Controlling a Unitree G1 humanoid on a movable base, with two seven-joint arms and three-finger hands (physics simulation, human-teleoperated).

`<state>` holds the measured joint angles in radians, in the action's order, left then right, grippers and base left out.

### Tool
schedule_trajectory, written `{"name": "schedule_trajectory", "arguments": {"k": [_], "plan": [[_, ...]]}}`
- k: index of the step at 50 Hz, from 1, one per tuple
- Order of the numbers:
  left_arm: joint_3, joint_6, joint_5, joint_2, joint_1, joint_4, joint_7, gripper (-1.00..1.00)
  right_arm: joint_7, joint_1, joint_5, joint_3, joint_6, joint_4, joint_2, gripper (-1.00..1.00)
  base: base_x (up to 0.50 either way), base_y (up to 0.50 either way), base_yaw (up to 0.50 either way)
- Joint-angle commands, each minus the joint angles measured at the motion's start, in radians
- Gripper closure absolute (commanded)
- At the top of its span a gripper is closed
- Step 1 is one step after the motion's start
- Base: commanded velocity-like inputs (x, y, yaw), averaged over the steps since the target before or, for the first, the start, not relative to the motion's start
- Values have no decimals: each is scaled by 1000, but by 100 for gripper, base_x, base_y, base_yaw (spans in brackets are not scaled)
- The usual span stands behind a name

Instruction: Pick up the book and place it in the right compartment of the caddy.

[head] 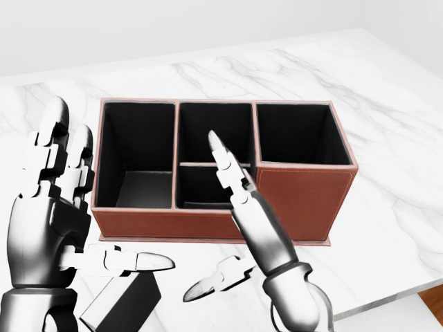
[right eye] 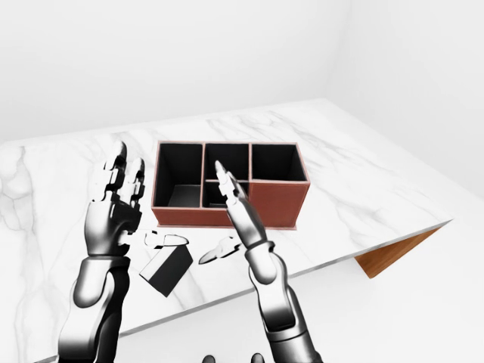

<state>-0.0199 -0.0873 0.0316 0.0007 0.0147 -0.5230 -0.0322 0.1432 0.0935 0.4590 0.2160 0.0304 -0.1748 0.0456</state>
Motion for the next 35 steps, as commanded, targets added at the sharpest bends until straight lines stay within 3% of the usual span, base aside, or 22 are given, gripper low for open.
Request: {"name": "schedule_trajectory", "arguments": {"k": [1, 13, 23, 35], "plan": [[-2, 0, -2, 0, 1, -4, 0, -100, 33, 45, 164, 58, 43, 32, 25, -100, 0, 0, 0], [-9, 0, -3, -3, -1, -18, 2, -100, 46, 50, 405, 126, 57, 135, 38, -100, 0, 0, 0], [-8, 0, -1, -2, -3, -7, 0, -100, -85, 85, 704, 113, 57, 220, 17, -100, 0, 0, 0], [-7, 0, 2, -2, -10, -4, 0, -100, -113, 92, 804, 109, 57, 237, 36, -100, 0, 0, 0]]}}
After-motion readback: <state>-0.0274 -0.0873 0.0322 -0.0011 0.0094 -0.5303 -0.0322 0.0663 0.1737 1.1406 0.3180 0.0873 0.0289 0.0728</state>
